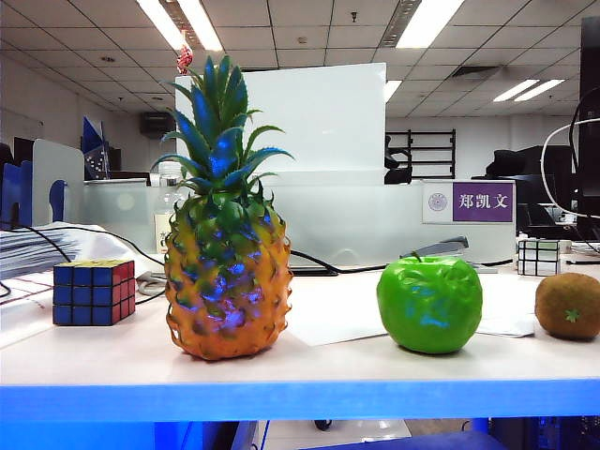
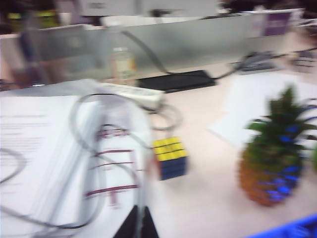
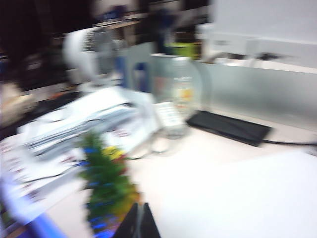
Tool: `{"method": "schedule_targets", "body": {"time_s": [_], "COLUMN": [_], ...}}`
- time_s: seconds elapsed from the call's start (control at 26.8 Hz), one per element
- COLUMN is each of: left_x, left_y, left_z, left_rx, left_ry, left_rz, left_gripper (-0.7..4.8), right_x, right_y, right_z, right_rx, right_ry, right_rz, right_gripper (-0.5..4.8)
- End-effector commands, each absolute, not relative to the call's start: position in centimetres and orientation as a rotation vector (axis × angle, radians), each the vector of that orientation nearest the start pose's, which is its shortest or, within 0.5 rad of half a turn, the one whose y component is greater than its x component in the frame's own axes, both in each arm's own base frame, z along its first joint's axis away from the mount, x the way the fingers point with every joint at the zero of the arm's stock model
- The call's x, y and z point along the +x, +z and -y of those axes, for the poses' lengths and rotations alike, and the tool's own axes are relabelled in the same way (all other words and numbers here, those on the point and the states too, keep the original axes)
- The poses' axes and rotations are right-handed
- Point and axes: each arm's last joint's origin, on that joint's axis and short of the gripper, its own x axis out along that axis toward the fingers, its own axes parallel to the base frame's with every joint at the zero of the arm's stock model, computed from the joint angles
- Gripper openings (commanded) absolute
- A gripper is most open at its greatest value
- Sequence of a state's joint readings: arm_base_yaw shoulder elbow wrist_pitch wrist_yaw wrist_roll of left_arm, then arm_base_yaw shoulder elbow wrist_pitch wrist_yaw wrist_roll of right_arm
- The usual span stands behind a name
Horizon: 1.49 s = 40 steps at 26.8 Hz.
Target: Arrange all the fruits from large to small from left to right in a row.
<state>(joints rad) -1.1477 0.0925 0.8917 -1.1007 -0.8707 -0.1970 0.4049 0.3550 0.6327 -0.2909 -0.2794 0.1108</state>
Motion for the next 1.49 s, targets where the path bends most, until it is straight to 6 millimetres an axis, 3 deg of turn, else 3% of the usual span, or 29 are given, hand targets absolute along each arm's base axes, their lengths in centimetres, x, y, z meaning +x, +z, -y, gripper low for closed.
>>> {"method": "schedule_targets", "body": {"time_s": [0.04,0.3,0.56,0.78,0.93,1.49], "left_x": [1.1,2.0,1.8,1.5,1.7,3.0], "left_y": [31.2,28.5,28.1,27.6,27.5,27.6], "left_z": [-3.6,-2.1,-2.8,-3.7,-3.3,-2.3], "left_rx": [0.108,0.199,0.17,0.234,0.246,0.181], "left_ry": [-0.101,0.088,0.102,-0.017,-0.214,-0.673], "left_rz": [-0.171,-0.17,-0.15,-0.172,-0.197,-0.175], "left_gripper": [-0.05,-0.05,-0.05,-0.05,-0.05,-0.04], "right_x": [7.8,7.8,8.1,8.7,8.9,9.2], "right_y": [31.2,27.8,23.8,21.2,20.1,18.1], "right_z": [-3.6,-2.8,-2.8,-3.2,-3.5,-3.8], "right_rx": [0.133,0.154,0.178,0.256,0.273,0.261], "right_ry": [0.496,0.207,0.18,0.245,0.312,0.356], "right_rz": [-0.015,-0.027,0.01,0.025,0.022,-0.037], "right_gripper": [-0.08,-0.08,-0.08,-0.08,-0.08,-0.06]}}
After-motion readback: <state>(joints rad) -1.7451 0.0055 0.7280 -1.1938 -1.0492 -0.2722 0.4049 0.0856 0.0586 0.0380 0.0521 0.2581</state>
